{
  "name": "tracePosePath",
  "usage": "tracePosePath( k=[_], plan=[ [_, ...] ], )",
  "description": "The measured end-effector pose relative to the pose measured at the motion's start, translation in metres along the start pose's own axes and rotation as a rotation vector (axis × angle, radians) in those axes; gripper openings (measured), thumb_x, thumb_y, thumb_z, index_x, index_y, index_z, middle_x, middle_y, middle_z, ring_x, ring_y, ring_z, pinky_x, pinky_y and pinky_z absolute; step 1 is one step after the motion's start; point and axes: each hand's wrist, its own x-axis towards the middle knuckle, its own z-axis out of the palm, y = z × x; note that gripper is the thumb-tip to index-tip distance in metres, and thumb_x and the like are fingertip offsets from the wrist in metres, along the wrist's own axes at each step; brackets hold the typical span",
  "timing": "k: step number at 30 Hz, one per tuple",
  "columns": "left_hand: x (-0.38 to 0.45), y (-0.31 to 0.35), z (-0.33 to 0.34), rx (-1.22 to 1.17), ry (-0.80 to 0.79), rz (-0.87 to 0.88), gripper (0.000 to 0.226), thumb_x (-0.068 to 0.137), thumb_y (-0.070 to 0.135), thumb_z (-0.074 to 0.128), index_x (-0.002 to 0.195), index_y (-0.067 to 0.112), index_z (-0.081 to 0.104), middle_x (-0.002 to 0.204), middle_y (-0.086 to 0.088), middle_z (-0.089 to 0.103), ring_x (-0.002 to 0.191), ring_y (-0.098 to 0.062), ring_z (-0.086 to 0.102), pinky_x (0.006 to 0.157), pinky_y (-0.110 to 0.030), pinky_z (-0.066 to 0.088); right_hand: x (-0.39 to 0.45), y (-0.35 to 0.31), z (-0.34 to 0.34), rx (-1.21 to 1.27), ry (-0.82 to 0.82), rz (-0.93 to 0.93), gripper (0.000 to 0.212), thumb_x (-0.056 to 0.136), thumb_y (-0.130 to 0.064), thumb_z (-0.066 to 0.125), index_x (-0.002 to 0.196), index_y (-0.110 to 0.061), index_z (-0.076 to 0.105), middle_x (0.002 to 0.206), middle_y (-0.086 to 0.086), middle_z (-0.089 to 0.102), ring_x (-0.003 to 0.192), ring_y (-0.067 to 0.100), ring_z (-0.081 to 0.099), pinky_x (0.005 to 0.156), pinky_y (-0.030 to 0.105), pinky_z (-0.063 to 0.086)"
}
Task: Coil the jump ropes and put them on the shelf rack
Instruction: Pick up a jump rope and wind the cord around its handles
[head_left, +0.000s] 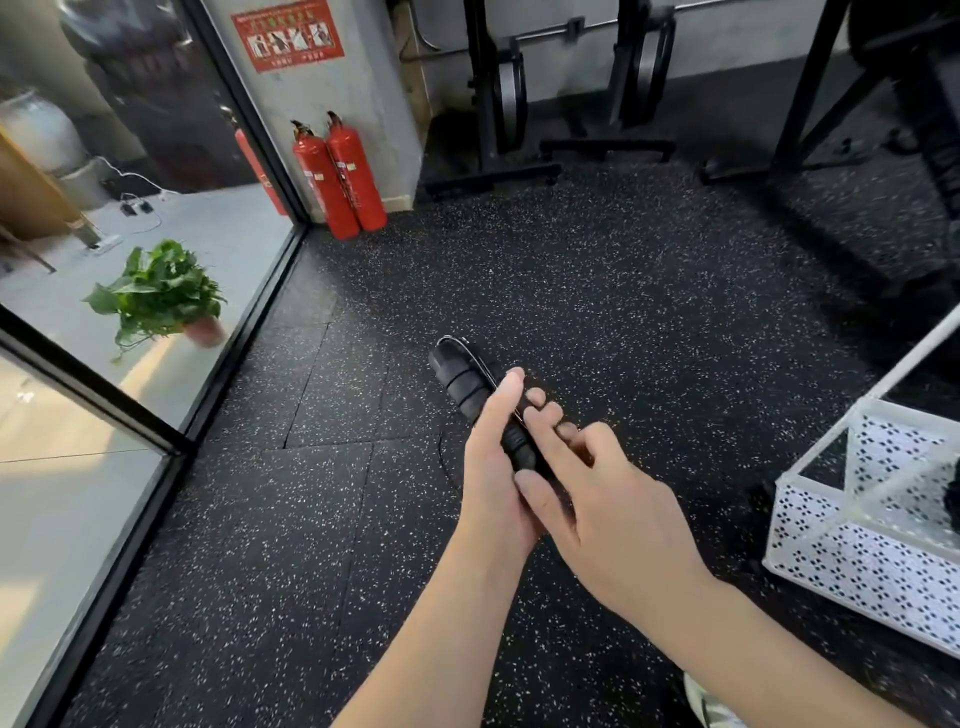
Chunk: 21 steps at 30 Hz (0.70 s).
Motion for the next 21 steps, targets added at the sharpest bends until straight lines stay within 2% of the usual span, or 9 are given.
tracePosePath(
  k=[3, 5, 7, 9, 11, 13, 16, 19, 21],
  plan=[
    [0.003, -0.004, -0.002, 0.041, 0.096, 0.007, 0.015, 0.093, 0.007, 0.06, 0.106, 0.015, 0.06, 0.081, -0.006, 0.06, 0.065, -0.022, 0.056, 0.064, -0.034, 0.052, -0.004, -0.002, 0.004, 0.025, -0.053, 0.057, 0.058, 0.102, -0.059, 0.018, 0.158, -0.042, 0.021, 0.102, -0.007, 0.035, 0.064, 0.009, 0.044, 0.053, 0.023, 0.043],
    [0.007, -0.006, -0.005, 0.045, 0.121, 0.039, 0.018, 0.092, 0.005, 0.058, 0.107, 0.015, 0.059, 0.092, -0.009, 0.067, 0.074, -0.025, 0.06, 0.076, -0.039, 0.051, -0.008, -0.002, 0.007, 0.209, -0.064, 0.087, 0.056, 0.101, -0.057, 0.022, 0.156, -0.046, 0.019, 0.11, -0.01, 0.041, 0.071, 0.007, 0.054, 0.061, 0.022, 0.048],
    [0.01, -0.004, -0.007, 0.053, 0.138, 0.087, 0.021, 0.092, 0.005, 0.057, 0.111, 0.012, 0.057, 0.103, -0.013, 0.069, 0.088, -0.027, 0.064, 0.088, -0.041, 0.05, -0.009, -0.003, 0.007, 0.562, -0.059, 0.246, 0.044, 0.102, -0.055, 0.033, 0.145, -0.046, 0.035, 0.115, -0.023, 0.053, 0.09, 0.002, 0.061, 0.075, 0.019, 0.049],
    [0.01, -0.004, -0.006, 0.101, 0.136, 0.134, 0.021, 0.095, 0.004, 0.055, 0.115, 0.009, 0.055, 0.107, -0.016, 0.071, 0.098, -0.03, 0.07, 0.092, -0.039, 0.052, -0.003, -0.003, 0.006, 0.794, -0.02, 0.449, 0.027, 0.1, -0.056, 0.038, 0.115, -0.039, 0.054, 0.093, -0.02, 0.067, 0.081, 0.002, 0.064, 0.072, 0.025, 0.05],
    [0.004, -0.008, -0.001, 0.218, 0.149, 0.161, 0.02, 0.099, 0.008, 0.056, 0.118, 0.012, 0.055, 0.111, -0.014, 0.074, 0.105, -0.027, 0.072, 0.094, -0.042, 0.054, 0.005, -0.003, 0.006, 0.91, -0.025, 0.604, 0.04, 0.098, -0.063, 0.035, 0.096, -0.032, 0.06, 0.08, -0.014, 0.07, 0.07, 0.007, 0.064, 0.071, 0.038, 0.055],
    [-0.005, -0.014, 0.006, 0.31, 0.146, 0.148, 0.017, 0.099, 0.013, 0.059, 0.115, 0.019, 0.061, 0.116, -0.011, 0.075, 0.102, -0.019, 0.072, 0.092, -0.042, 0.056, 0.013, -0.003, 0.007, 1.002, -0.014, 0.712, 0.054, 0.097, -0.069, 0.034, 0.093, -0.026, 0.066, 0.086, -0.007, 0.073, 0.08, 0.014, 0.069, 0.081, 0.045, 0.058],
    [-0.014, -0.022, 0.014, 0.439, 0.115, 0.13, 0.024, 0.098, 0.018, 0.064, 0.088, 0.036, 0.077, 0.12, -0.001, 0.074, 0.1, -0.014, 0.07, 0.092, -0.041, 0.057, 0.019, 0.0, 0.01, 1.092, 0.013, 0.816, 0.057, 0.095, -0.072, 0.037, 0.098, -0.028, 0.073, 0.094, -0.008, 0.077, 0.09, 0.009, 0.072, 0.09, 0.045, 0.057],
    [-0.011, -0.03, 0.011, 0.524, 0.053, 0.149, 0.018, 0.099, 0.015, 0.064, 0.097, 0.031, 0.074, 0.118, 0.002, 0.074, 0.1, -0.017, 0.067, 0.096, -0.044, 0.055, 0.023, 0.005, 0.015, 1.092, 0.067, 0.83, 0.059, 0.096, -0.067, 0.044, 0.085, -0.018, 0.075, 0.08, -0.004, 0.077, 0.076, 0.017, 0.073, 0.078, 0.045, 0.059],
    [-0.008, -0.033, 0.01, 0.5, 0.063, 0.141, 0.018, 0.097, 0.013, 0.065, 0.113, 0.021, 0.064, 0.121, 0.001, 0.074, 0.1, -0.016, 0.068, 0.094, -0.042, 0.056, 0.025, 0.008, 0.017, 1.076, 0.121, 0.806, 0.068, 0.091, -0.071, 0.051, 0.072, -0.007, 0.064, 0.064, -0.001, 0.067, 0.06, 0.023, 0.06, 0.063, 0.044, 0.048]
  ],
)
